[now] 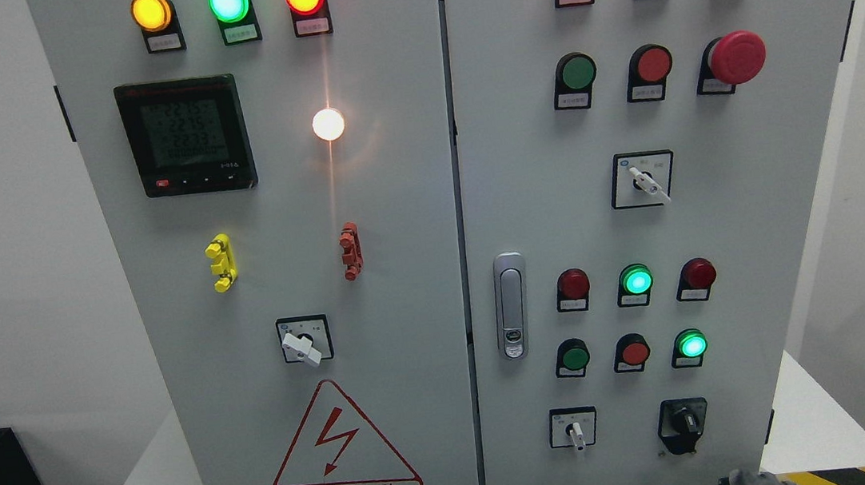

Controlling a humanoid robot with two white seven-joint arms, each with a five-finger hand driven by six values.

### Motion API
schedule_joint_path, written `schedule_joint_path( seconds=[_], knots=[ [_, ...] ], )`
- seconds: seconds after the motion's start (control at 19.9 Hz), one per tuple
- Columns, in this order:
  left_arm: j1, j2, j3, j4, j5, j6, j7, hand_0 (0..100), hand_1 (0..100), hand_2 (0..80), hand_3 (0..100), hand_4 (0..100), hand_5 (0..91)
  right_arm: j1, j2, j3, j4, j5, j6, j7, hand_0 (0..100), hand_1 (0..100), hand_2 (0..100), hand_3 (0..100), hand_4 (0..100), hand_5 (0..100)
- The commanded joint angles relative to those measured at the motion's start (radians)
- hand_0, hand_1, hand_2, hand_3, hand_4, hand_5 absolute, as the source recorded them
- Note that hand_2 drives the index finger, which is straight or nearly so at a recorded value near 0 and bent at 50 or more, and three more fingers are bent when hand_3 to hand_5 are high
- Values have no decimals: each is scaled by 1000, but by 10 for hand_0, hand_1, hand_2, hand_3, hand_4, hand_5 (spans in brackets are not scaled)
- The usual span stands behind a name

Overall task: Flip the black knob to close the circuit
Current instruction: 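Raise the right hand up toward the black rotary knob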

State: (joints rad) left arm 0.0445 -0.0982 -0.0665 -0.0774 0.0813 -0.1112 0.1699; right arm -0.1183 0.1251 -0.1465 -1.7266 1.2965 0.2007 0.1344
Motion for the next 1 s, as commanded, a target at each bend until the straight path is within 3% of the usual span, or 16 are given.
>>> schedule_joint_path(
  seconds=[0.0, 0.25, 0.95],
  knots=[
    [0, 0, -1, 1, 0, -1, 7, 120, 556, 0, 0, 0, 0, -29, 2, 7, -30, 20, 0, 4, 0, 0, 909, 1000, 979, 973],
    [0, 0, 1, -1, 0, -1, 5, 120, 556, 0, 0, 0, 0, -38, 2, 16, -28, 26, 0, 27, 0, 0, 908, 1000, 980, 973],
    [0, 0, 1, -1, 0, -1, 5, 120, 556, 0, 0, 0, 0, -86, 1, -1, 27, 92, 8, 22, 0, 0, 904, 1000, 981, 973]
  ],
)
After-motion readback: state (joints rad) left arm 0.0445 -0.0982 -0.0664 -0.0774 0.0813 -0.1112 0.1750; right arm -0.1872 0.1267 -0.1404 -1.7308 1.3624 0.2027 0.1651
